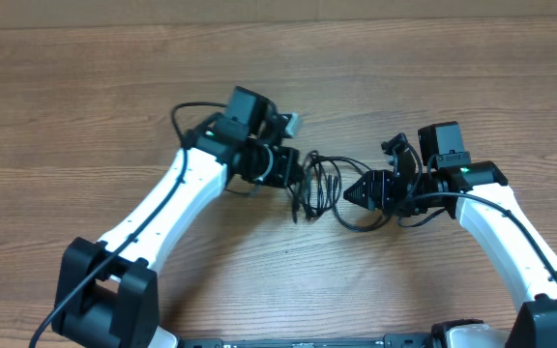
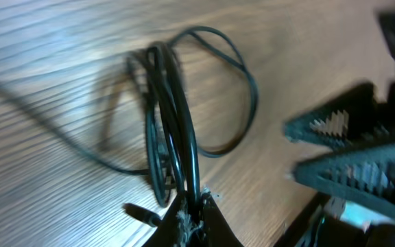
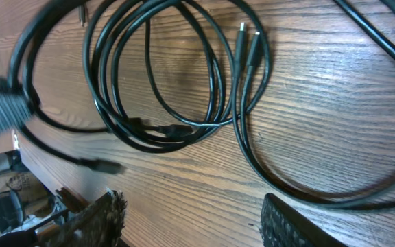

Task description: Untangle cables

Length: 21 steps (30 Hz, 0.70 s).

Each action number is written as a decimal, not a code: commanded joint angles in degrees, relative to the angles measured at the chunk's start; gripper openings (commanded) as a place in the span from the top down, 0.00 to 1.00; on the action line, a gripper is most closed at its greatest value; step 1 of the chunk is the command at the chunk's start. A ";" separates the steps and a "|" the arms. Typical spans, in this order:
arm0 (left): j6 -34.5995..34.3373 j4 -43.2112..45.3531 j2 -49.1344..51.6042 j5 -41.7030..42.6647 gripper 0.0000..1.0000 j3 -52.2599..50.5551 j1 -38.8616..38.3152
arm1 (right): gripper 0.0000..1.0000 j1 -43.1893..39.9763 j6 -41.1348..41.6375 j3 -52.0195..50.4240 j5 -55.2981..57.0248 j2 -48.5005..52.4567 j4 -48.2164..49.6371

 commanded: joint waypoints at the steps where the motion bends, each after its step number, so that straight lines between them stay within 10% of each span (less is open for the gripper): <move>1: 6.01 1.33 -1.73 3.52 0.96 0.66 -2.21 | 0.38 0.22 -0.70 -0.44 -1.40 0.13 0.28; 21: 11.65 4.11 -1.73 11.34 0.96 0.66 -5.73 | 0.44 0.22 -0.44 -0.44 -3.72 0.13 1.07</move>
